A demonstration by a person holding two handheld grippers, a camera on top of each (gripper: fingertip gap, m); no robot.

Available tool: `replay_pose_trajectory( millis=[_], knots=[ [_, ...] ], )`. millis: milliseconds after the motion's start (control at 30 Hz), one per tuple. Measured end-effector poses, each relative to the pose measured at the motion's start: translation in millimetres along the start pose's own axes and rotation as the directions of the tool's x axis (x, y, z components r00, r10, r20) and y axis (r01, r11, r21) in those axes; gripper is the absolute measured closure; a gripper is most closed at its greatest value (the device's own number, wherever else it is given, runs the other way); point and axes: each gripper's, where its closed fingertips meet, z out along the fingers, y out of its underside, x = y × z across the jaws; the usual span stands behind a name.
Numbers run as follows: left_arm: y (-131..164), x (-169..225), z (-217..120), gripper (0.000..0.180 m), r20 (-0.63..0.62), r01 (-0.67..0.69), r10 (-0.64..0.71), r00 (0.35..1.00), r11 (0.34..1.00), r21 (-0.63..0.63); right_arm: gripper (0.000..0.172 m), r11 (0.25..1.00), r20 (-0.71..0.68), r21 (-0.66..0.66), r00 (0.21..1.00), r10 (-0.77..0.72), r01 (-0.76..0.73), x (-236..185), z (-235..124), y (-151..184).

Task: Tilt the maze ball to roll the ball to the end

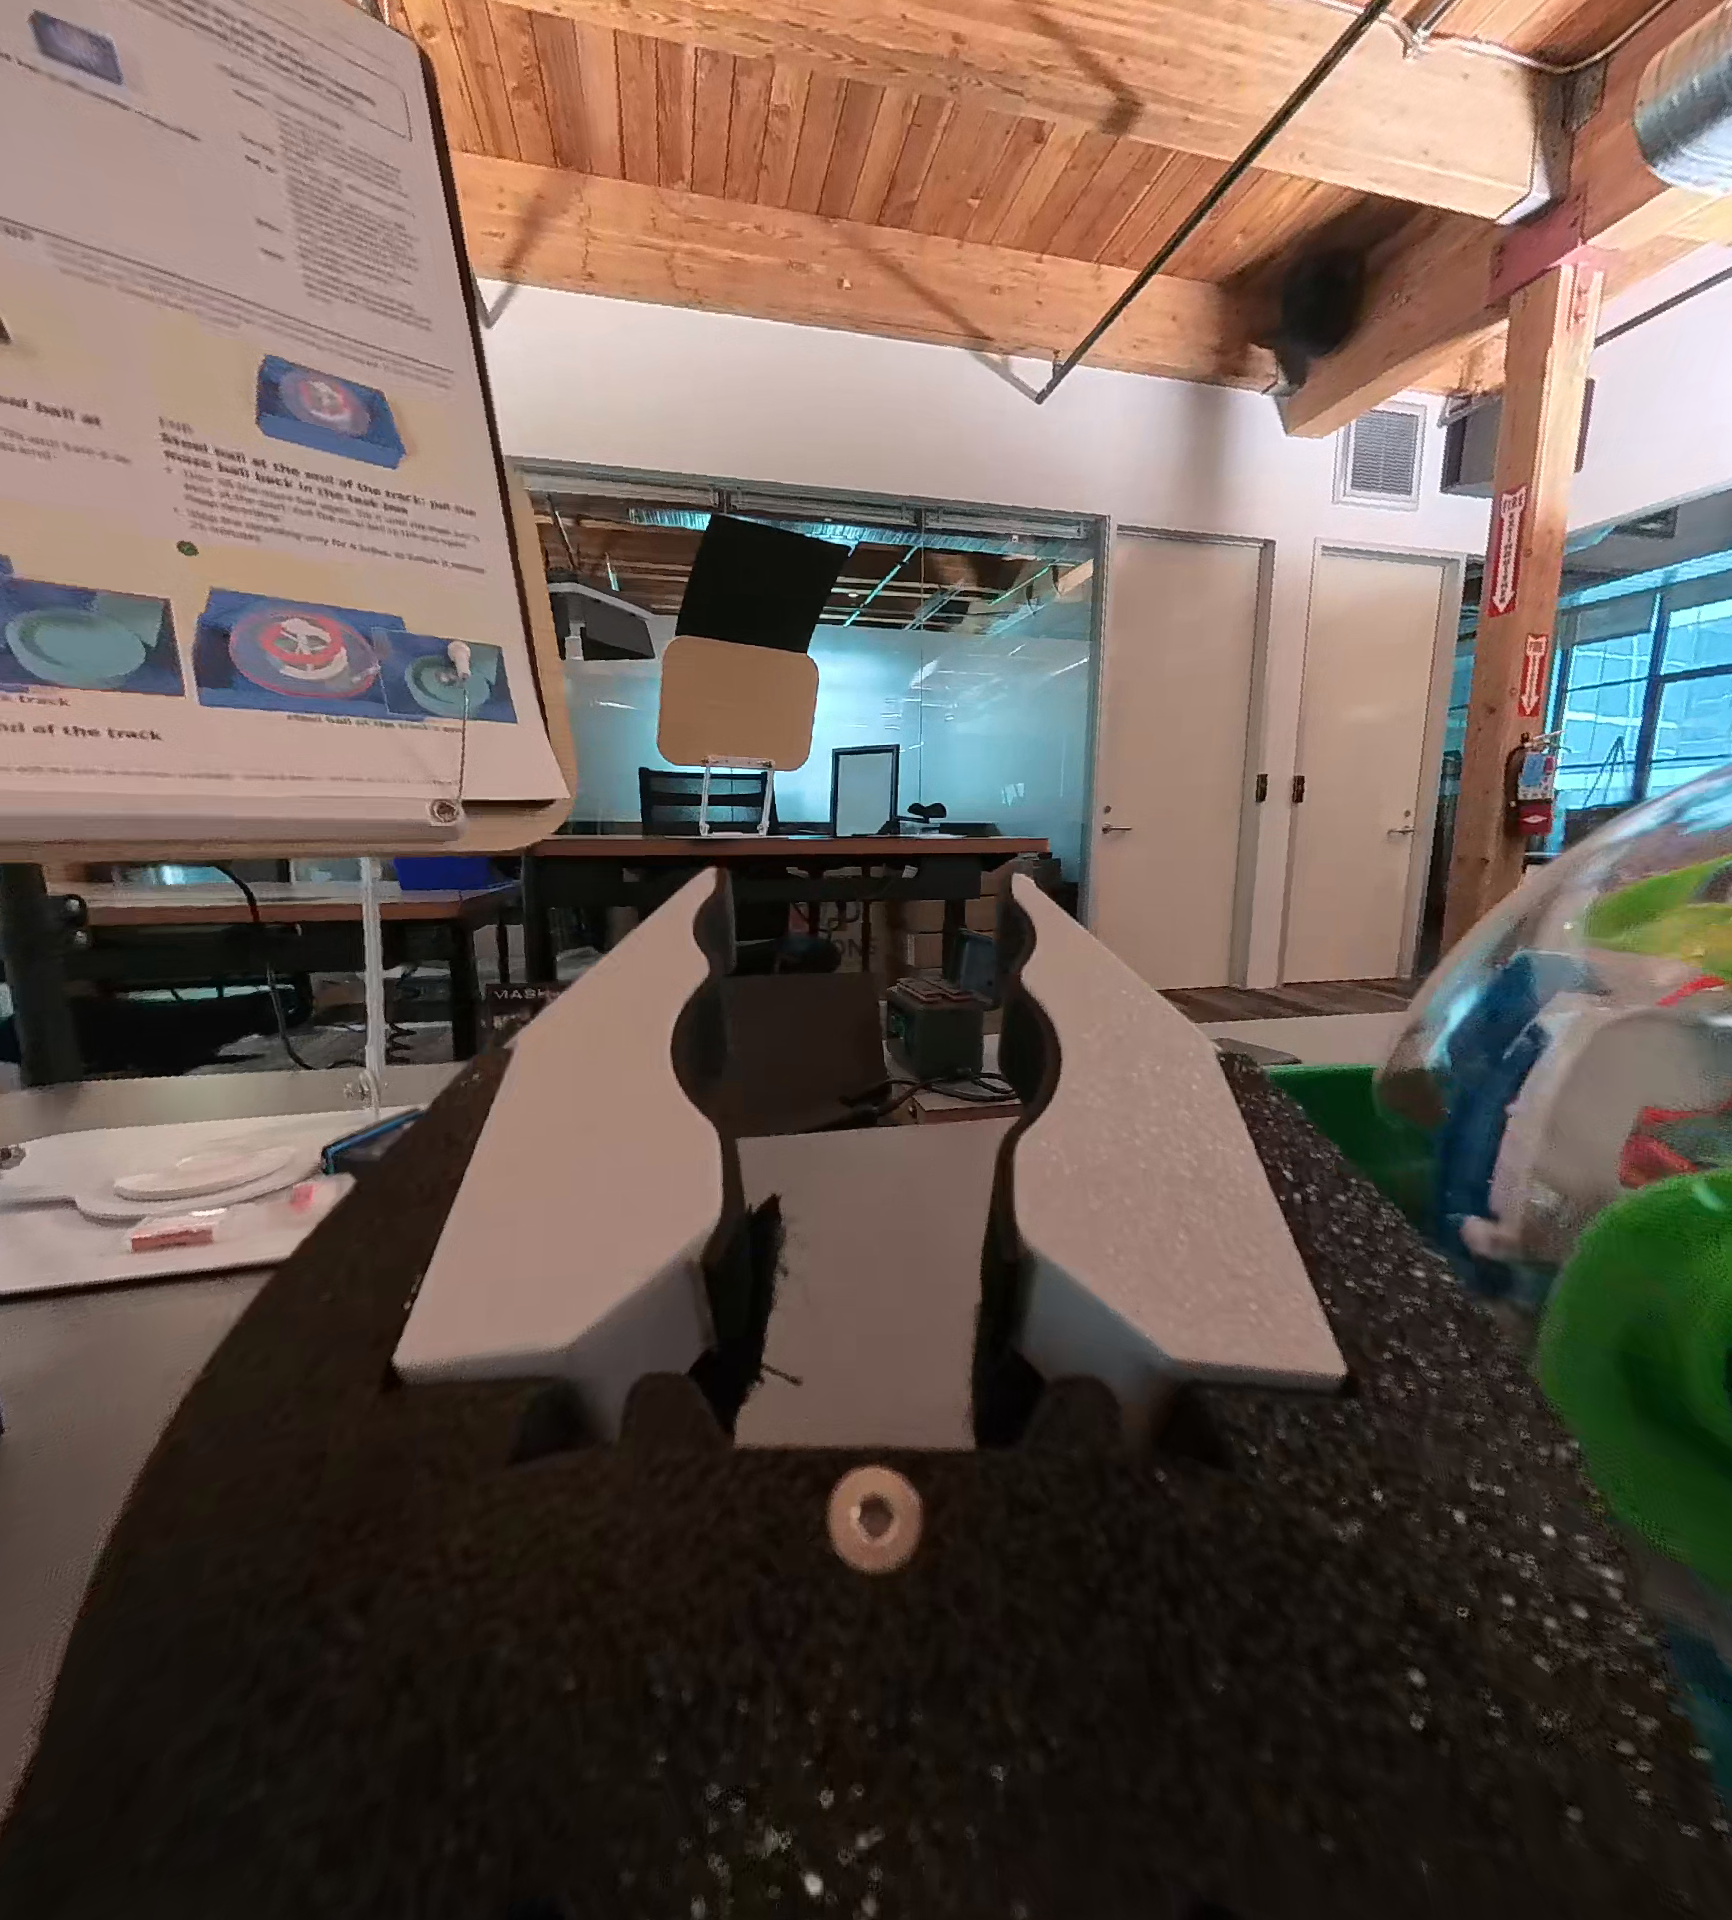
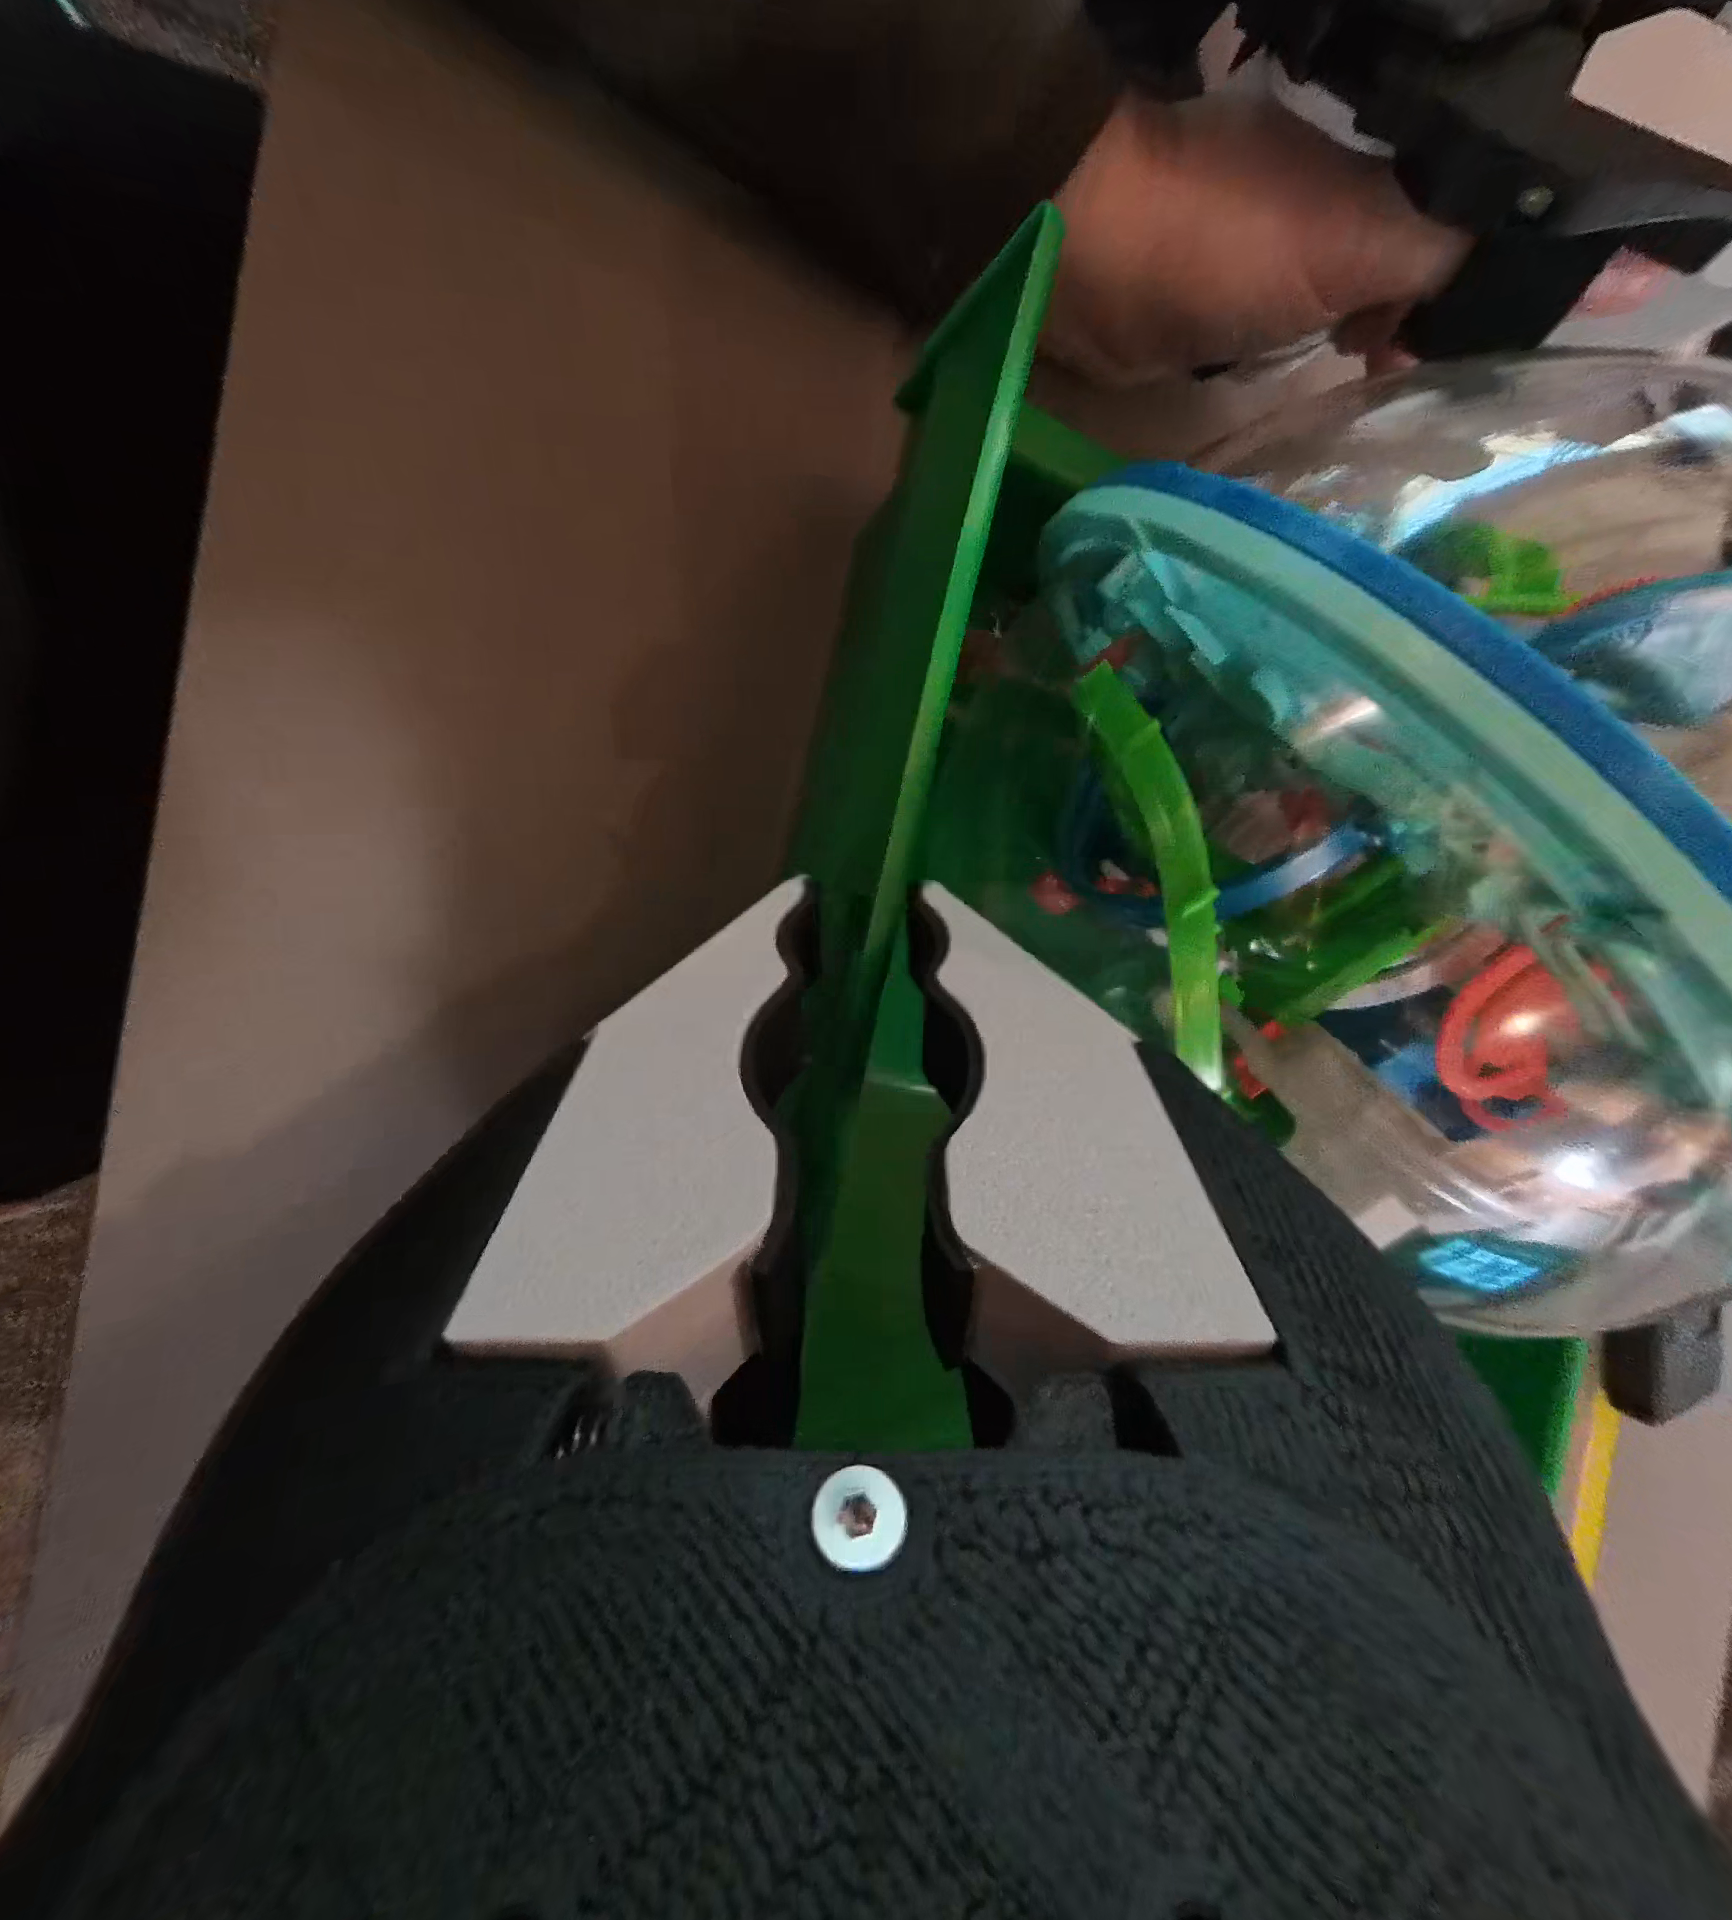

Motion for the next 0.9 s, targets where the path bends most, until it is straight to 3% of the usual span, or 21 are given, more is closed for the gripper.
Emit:
replay_pose_trajectory(
  millis=[33, 100, 233, 367, 467, 567, 667, 733, 833, 900],
  knots=[
    [0, 2, -1, 0.134, -0.006, 0.017, -0.017, 1.0, 1.0, -0.005, 0.14, 0.999, 0.002, 0.017, 1.0, 0.027, -0.027, -2, -1, -4],
    [-1, 9, -3, 0.134, -0.03, 0.007, -0.008, 1.0, 1.0, -0.005, 0.12, 0.995, 0.01, 0.065, 0.997, 0.076, -0.076, -3, -10, -12],
    [-2, 17, -3, 0.134, -0.063, -0.01, 0.01, 0.998, 1.0, -0.002, 0.12, 0.967, -0.096, 0.231, 0.986, 0.136, -0.111, 26, -47, -17],
    [2, 15, -1, 0.134, -0.067, 0.011, -0.012, 0.998, 1.0, -0.02, 0.118, 0.913, -0.31, 0.383, 0.912, 0.269, -0.14, 85, -78, 8],
    [0, 17, -1, 0.134, -0.072, 0.022, -0.024, 0.997, 0.999, -0.024, 0.117, 0.843, -0.39, 0.524, 0.845, 0.366, -0.123, 110, -91, 23],
    [-16, 27, -6, 0.136, -0.125, 0.007, -0.015, 0.992, 0.998, -0.063, 0.12, 0.715, -0.436, 0.696, 0.751, 0.495, -0.067, 126, -113, 37],
    [-27, 55, -22, 0.122, -0.355, 0.03, -0.103, 0.929, 0.978, -0.205, 0.119, 0.593, -0.388, 0.804, 0.723, 0.571, -0.037, 120, -141, 44],
    [-28, 64, -35, 0.11, -0.444, 0.069, -0.214, 0.87, 0.945, -0.32, 0.118, 0.588, -0.385, 0.807, 0.708, 0.592, -0.052, 121, -144, 52],
    [-28, 80, -53, 0.084, -0.521, 0.126, -0.431, 0.737, 0.844, -0.521, 0.111, 0.596, -0.35, 0.797, 0.725, 0.593, -0.102, 119, -140, 53],
    [-22, 91, -62, 0.071, -0.536, 0.081, -0.496, 0.683, 0.781, -0.619, 0.105, 0.618, -0.303, 0.77, 0.762, 0.572, -0.158, 113, -128, 50]
  ],
)
